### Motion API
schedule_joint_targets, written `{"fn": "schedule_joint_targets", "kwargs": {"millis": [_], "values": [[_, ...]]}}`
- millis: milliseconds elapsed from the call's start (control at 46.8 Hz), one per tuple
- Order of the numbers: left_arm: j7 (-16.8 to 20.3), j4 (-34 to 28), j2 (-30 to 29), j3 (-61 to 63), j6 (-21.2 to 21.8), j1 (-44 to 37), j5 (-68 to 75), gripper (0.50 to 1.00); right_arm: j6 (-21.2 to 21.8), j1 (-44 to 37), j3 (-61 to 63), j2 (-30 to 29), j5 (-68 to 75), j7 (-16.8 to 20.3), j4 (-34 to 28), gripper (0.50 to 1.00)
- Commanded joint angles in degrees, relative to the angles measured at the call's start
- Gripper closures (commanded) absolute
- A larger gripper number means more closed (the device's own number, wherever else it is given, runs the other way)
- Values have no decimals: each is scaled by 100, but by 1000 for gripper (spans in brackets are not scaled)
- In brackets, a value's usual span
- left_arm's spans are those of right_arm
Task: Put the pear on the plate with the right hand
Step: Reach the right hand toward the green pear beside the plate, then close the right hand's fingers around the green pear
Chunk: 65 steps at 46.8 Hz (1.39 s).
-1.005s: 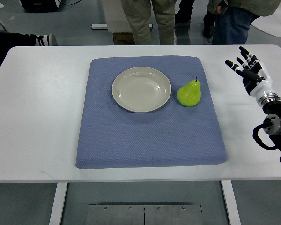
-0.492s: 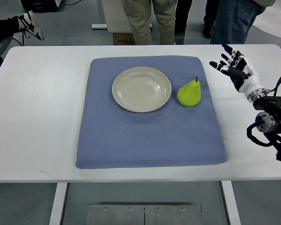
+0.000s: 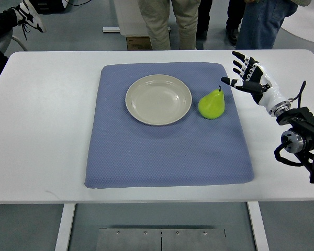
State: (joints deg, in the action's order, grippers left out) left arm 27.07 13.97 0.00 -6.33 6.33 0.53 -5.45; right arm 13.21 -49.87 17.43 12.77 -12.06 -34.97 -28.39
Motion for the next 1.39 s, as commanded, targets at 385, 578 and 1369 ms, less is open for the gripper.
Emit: {"fn": "schedule_joint_targets", "kwargs": {"millis": [385,578,1369], "values": [[0,0,0,0,0,0,0,500,15,-32,-873,-29,-130,-3,0,500],[0,0,0,0,0,0,0,500,-46,-32,-1075,-46,-165,-3,9,500],[0,0,0,0,0,0,0,500,-266,3,-1286,-248,-473,-3,62,542]]}}
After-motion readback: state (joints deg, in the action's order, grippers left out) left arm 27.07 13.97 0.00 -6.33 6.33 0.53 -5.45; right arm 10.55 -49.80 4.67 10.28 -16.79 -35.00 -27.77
